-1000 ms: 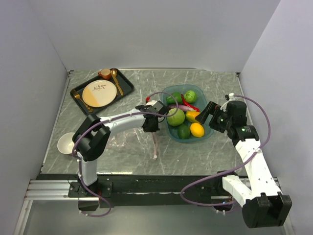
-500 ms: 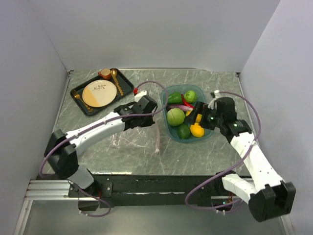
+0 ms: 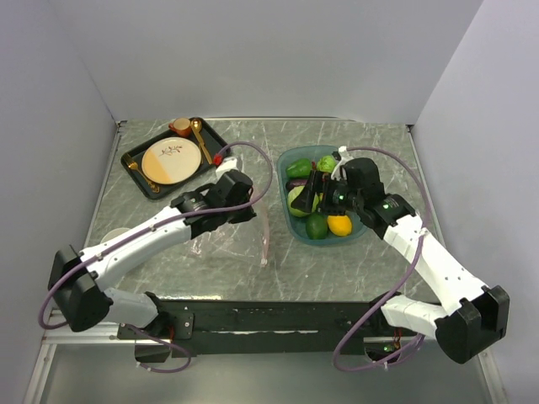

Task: Place the food in the zip-top bag and seal the zipper
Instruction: Open the zipper of the food storage bag at the center of the board.

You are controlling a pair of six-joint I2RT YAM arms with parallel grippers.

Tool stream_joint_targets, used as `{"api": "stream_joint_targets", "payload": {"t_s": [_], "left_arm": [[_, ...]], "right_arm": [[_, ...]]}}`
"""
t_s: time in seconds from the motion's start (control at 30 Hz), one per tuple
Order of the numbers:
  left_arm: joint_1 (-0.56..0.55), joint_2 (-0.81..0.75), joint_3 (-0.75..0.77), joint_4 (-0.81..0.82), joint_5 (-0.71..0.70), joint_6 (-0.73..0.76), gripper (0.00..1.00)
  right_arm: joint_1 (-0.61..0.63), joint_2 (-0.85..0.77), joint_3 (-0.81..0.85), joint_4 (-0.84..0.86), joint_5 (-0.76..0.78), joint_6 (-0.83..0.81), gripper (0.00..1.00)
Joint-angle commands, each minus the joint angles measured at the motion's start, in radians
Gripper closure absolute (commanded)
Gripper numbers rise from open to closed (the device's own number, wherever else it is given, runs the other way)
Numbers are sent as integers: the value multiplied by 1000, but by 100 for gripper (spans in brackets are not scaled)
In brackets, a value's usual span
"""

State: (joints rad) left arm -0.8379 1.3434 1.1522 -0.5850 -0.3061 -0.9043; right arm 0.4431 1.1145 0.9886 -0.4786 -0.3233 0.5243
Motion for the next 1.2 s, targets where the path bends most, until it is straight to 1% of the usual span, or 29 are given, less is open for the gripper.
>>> {"api": "stream_joint_targets", "payload": {"t_s": [0.0, 0.23, 0.4, 0.57, 0.7, 1.0, 1.07, 1.17], "left_arm": [[-6, -52, -12, 62, 10, -16, 99], [-10, -55, -5, 50, -2, -31, 99], [-15, -101, -20, 59, 2, -33, 99], [-18, -151, -49, 86, 25, -15, 99], [-18, -156, -55, 83, 48, -8, 99], [-17, -199, -72, 77, 50, -5, 99], [-18, -210, -81, 91, 59, -7, 99], [-18, -219, -92, 106, 76, -8, 99]], "right_arm": [[25, -1, 25, 60, -10, 13, 0], [28, 51, 94, -2, 13, -27, 0], [46, 41, 105, 29, -8, -3, 0], [72, 51, 113, 38, -22, -3, 4], [105, 61, 113, 54, -10, 2, 4], [190, 125, 122, 100, -51, -16, 4], [212, 130, 128, 89, 12, -23, 4], [212, 128, 107, 119, 24, -24, 4]]}}
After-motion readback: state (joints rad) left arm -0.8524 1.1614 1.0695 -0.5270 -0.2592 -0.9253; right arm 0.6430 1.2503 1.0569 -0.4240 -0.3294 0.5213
